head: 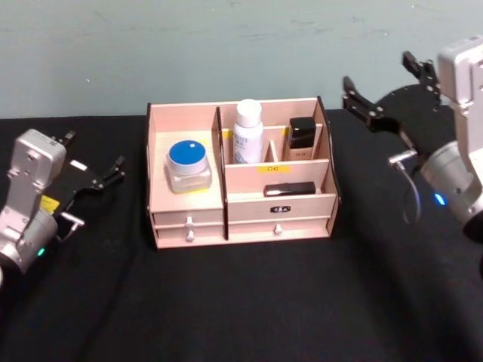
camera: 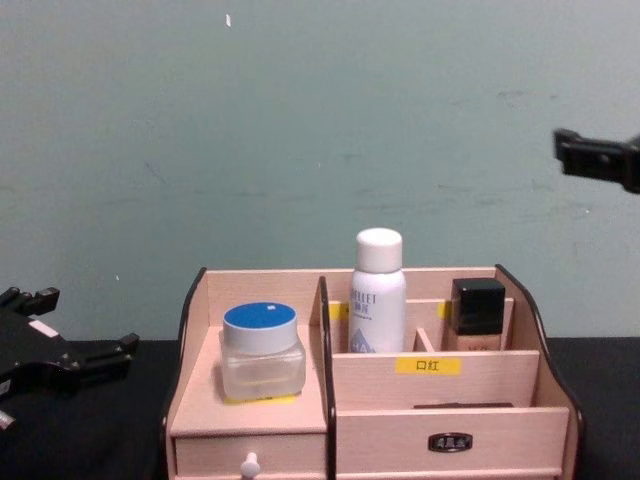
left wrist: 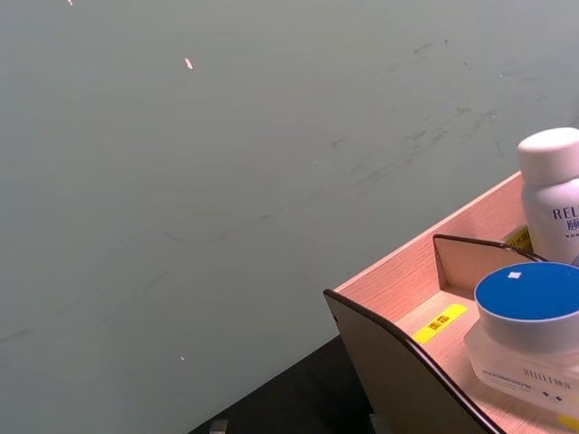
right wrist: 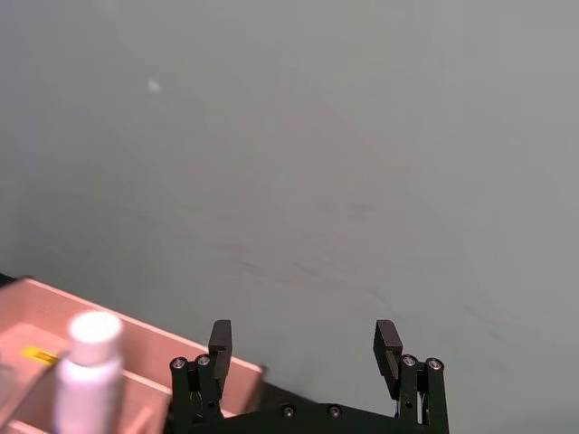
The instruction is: Pick up the facial cleanser and watermelon frost from the table and place them into the tiered storage box.
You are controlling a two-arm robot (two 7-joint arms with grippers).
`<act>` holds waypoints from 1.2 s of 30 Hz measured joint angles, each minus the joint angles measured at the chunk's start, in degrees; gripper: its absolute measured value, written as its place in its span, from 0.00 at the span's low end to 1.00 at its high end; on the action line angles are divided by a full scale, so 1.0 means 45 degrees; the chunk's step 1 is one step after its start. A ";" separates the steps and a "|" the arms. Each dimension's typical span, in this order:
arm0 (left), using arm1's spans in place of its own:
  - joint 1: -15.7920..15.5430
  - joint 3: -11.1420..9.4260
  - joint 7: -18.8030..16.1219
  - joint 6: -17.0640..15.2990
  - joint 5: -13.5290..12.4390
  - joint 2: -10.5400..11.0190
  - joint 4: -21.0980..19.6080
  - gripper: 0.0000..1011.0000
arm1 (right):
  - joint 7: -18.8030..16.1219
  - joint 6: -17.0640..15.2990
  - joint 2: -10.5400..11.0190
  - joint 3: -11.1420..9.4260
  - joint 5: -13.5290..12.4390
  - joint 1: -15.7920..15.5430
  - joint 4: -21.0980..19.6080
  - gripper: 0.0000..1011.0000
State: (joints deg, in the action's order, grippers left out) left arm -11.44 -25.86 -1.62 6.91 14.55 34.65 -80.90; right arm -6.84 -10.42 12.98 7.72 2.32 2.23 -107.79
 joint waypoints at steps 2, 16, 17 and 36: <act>0.0001 0.0001 0.0000 0.0000 0.0000 0.0000 -0.0001 1.00 | 0.0133 0.0048 -0.0069 -0.0295 0.0014 -0.0112 0.0157 0.99; 0.0001 0.0000 0.0000 0.0000 0.0000 0.0000 -0.0001 1.00 | -0.0053 -0.0205 -0.0528 -0.0976 -0.0084 -0.0367 0.1523 0.99; 0.0001 0.0000 0.0000 0.0000 0.0000 0.0000 0.0000 1.00 | -0.0078 -0.0230 -0.0540 -0.0978 -0.0084 -0.0376 0.1584 0.99; 0.0001 0.0000 0.0000 0.0000 -0.0001 0.0000 -0.0001 1.00 | -0.0125 -0.0272 -0.0539 -0.0974 -0.0101 -0.0381 0.1608 0.99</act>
State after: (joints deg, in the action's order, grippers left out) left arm -11.43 -25.86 -1.62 6.91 14.55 34.65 -80.90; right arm -7.40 -11.64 10.56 3.33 1.86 0.52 -100.55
